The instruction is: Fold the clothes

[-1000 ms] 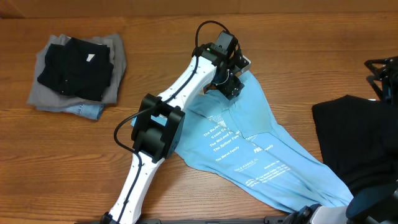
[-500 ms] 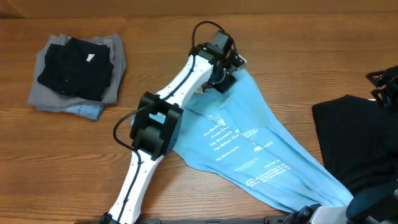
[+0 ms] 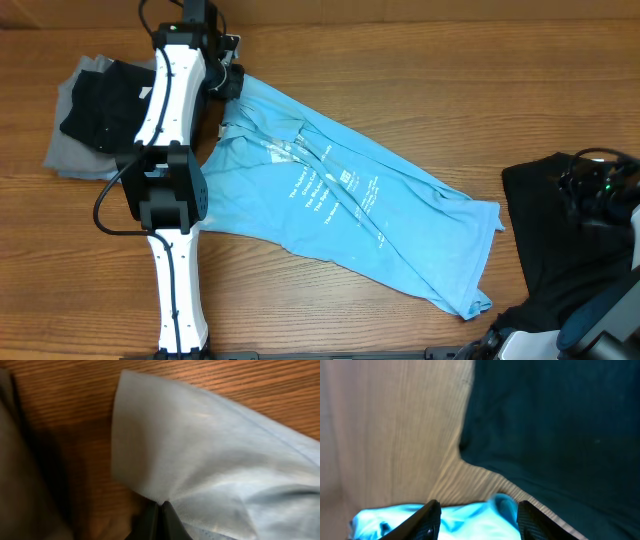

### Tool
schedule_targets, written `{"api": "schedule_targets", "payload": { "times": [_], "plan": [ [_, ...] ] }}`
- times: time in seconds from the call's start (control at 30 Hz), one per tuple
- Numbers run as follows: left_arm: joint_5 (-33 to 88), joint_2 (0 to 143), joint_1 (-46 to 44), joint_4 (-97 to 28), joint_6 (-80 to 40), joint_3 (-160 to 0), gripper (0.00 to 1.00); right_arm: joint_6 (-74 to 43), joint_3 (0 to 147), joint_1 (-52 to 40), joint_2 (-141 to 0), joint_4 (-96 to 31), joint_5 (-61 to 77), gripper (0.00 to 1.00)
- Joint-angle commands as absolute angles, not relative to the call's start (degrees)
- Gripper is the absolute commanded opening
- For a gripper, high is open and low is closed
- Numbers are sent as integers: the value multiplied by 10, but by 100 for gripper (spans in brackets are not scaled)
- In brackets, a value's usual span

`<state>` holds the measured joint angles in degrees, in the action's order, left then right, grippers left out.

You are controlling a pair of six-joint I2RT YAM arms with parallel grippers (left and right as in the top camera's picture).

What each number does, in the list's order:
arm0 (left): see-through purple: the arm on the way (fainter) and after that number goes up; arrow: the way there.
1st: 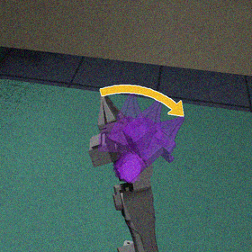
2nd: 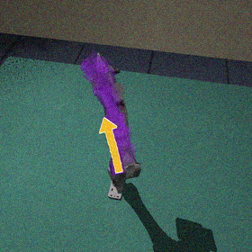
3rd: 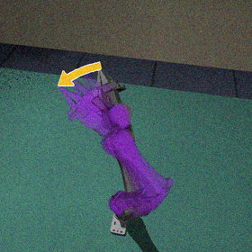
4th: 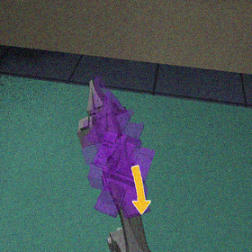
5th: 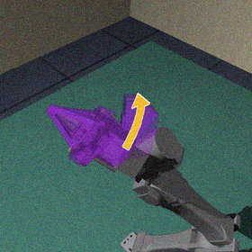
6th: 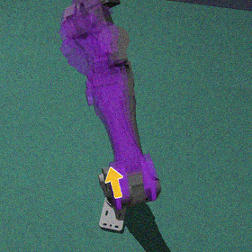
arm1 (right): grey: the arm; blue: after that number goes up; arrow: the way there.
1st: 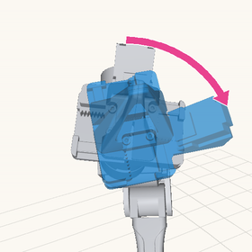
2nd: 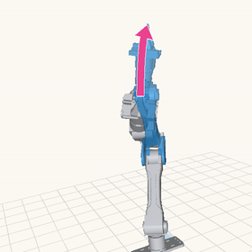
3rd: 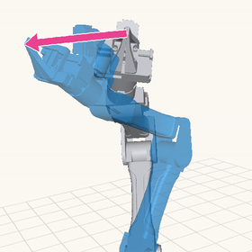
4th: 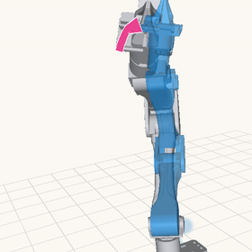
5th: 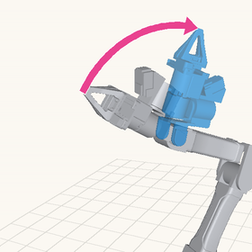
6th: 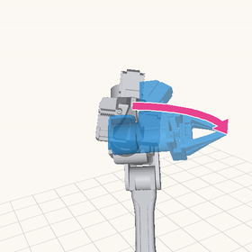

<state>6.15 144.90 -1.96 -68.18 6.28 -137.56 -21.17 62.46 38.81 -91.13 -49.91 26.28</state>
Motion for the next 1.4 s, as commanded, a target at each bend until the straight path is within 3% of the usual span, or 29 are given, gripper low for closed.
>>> {"api": "schedule_targets", "payload": {
  "times": [0.0, 0.1, 0.13, 0.2, 0.23, 0.3, 0.43, 0.53, 0.77, 0.83, 0.93, 1.07, 1.37],
  "plan": [
    [104, 1442, -37, -704, 55, -1426, 14, -242, 569, 380, -906, -454, 257, 49],
    [133, 1441, -41, -735, 56, -1476, 30, -267, 512, 366, -905, -384, 257, 33],
    [147, 1438, -45, -758, 56, -1513, 39, -288, 473, 353, -906, -334, 255, 22],
    [153, 1431, -50, -784, 55, -1548, 41, -329, 434, 340, -906, -301, 232, 7],
    [153, 1427, -52, -796, 56, -1562, 42, -362, 419, 336, -906, -303, 208, 5],
    [153, 1418, -56, -824, 56, -1591, 42, -393, 399, 335, -906, -305, 187, 5],
    [149, 1385, -62, -872, 60, -1631, 44, -386, 391, 336, -905, -308, 187, 16],
    [149, 1360, -67, -879, 60, -1632, 47, -292, 422, 346, -893, -308, 288, 28],
    [151, 1317, -83, -914, 62, -1632, 47, -289, 550, 386, -808, -569, 201, 30],
    [151, 1305, -86, -919, 62, -1632, 47, -305, 552, 393, -794, -618, 155, 38],
    [151, 1289, -91, -921, 62, -1632, 48, -333, 542, 403, -793, -665, 72, 38],
    [151, 1281, -97, -921, 62, -1632, 50, -355, 500, 417, -794, -661, 60, 37],
    [151, 1280, -98, -932, 62, -1632, 51, -397, 372, 505, -797, -524, 12, 31]
  ]
}}
